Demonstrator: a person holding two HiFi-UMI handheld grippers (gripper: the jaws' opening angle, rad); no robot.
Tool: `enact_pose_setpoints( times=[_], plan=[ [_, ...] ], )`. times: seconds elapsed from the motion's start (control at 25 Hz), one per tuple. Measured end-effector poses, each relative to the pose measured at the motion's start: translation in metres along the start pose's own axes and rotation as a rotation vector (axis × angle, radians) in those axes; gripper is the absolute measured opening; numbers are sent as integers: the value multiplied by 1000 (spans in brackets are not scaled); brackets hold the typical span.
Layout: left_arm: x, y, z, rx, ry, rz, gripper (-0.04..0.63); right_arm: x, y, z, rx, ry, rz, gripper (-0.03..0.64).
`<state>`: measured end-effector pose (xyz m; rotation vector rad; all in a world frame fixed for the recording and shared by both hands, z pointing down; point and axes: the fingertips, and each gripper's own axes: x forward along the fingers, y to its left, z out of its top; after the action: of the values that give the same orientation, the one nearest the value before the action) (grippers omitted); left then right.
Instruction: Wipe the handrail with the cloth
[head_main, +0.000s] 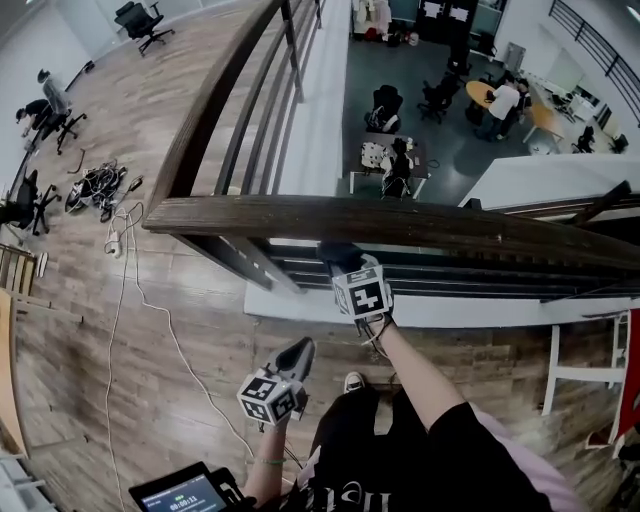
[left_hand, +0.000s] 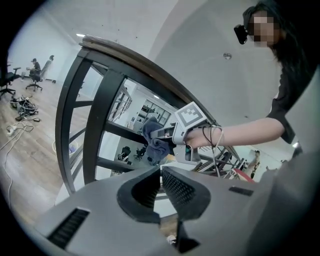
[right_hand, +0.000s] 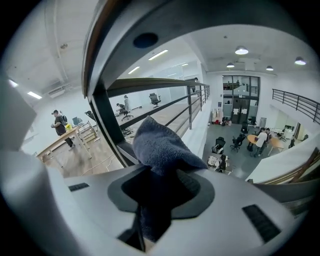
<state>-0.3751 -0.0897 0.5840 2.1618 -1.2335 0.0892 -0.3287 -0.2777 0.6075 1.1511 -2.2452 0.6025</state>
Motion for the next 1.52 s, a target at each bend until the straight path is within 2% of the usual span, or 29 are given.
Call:
enact_pose_setpoints(
  times=[0.08,0.24,0.4,0.72,0.96,1.12,1.28,1.52],
  plan=[
    [6,0,-2,21,13,-5,2,-7,-12,0,3,0,-18,104],
    [25,-14,9,13,4,-40,2,-21,-40,-5,21,0,-56,104],
    [43,-31,7,48,32,-68,2,-41,-76,-13,56,-15,-95,104],
    [82,-91,-3,72,66,-110,2,-100,-160,-50,132,-42,-182,104],
    [116,-129,-14,75,79,-114,2,-142,-221,-66,176,-55,-214,104],
    [161,-188,-37,90,87,-124,2,-181,-288,-93,196,-75,-215,104],
    [200,-239,-44,101,101,-145,2,-216,-346,-104,215,-96,-231,104],
    [250,-316,-73,149,133,-178,2,-275,-433,-140,222,-120,-264,104]
  ],
)
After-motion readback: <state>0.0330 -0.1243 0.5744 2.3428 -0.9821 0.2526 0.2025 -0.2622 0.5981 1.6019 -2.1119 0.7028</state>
